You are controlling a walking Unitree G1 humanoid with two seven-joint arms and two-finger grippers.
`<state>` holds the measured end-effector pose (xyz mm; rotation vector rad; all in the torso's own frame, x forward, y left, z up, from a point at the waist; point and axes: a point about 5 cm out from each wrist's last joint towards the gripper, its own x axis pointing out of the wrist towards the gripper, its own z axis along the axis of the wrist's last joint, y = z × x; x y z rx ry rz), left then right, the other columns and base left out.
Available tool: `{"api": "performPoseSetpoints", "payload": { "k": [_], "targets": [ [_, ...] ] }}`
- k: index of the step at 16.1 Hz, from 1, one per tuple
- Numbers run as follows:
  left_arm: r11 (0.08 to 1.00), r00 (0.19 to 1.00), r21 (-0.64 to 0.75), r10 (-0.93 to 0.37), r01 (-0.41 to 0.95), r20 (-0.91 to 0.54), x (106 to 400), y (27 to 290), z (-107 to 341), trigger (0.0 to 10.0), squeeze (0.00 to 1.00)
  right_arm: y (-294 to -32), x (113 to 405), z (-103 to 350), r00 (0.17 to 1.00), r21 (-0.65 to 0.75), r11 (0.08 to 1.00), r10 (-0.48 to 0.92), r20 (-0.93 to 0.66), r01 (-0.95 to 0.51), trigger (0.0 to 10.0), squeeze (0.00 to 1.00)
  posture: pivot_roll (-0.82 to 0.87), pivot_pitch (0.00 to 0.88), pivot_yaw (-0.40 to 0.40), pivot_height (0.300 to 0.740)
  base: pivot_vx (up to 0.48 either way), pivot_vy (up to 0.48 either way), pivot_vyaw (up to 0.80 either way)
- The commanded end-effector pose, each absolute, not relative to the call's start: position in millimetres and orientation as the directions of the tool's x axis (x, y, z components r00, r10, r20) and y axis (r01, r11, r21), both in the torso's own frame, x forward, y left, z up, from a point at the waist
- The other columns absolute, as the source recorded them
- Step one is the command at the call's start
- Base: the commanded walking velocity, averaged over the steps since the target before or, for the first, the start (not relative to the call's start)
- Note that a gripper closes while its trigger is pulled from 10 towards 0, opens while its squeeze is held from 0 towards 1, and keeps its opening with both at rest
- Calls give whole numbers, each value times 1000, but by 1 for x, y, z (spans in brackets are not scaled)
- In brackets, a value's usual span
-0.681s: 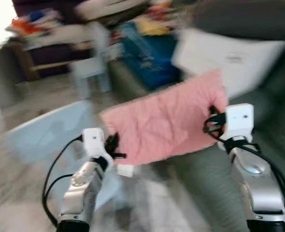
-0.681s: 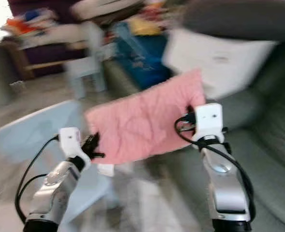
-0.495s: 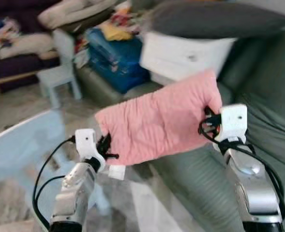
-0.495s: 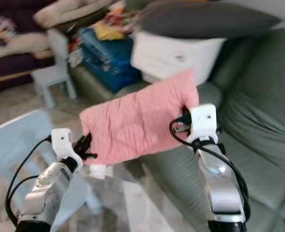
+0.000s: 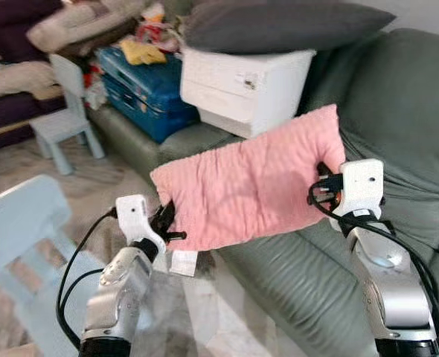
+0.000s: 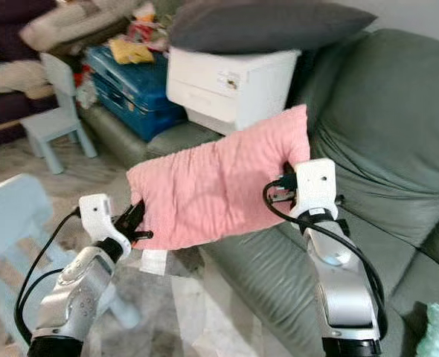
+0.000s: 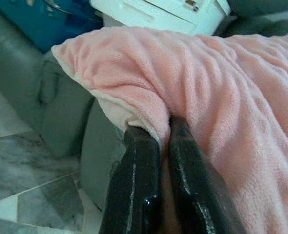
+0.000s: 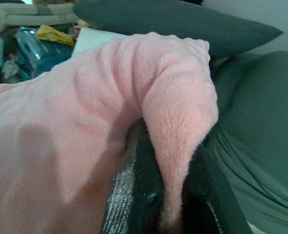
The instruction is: Move the pillow to the sofa
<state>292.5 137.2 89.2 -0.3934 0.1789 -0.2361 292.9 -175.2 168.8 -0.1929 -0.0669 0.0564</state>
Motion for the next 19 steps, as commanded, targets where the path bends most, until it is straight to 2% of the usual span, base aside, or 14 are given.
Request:
{"api": "performPoseSetpoints", "payload": {
  "k": [1, 5, 14, 19],
  "targets": [
    [893, 957, -394, -275, 217, -95, 295, 137, 98, 10000, 0, -172, 294, 178, 992, -195, 979, 79, 103, -58, 10000, 0, -89, 0, 10, 740, 0, 0, 0],
    [887, 954, -399, -288, 233, -83, 294, 138, 99, 10000, 0, -170, 294, 177, 992, -189, 980, 78, 102, -57, 10000, 0, -85, 0, 14, 740, 225, 225, -227],
    [881, 948, -403, -306, 248, -84, 292, 136, 98, 10000, 0, -170, 293, 176, 993, -188, 980, 76, 95, -57, 10000, 0, -85, 0, 15, 740, 350, 328, -788],
    [879, 944, -404, -316, 253, -95, 290, 134, 97, 10000, 0, -169, 293, 175, 993, -189, 980, 78, 93, -60, 10000, 0, -86, 0, 12, 740, 384, 214, -800]
  ]
}}
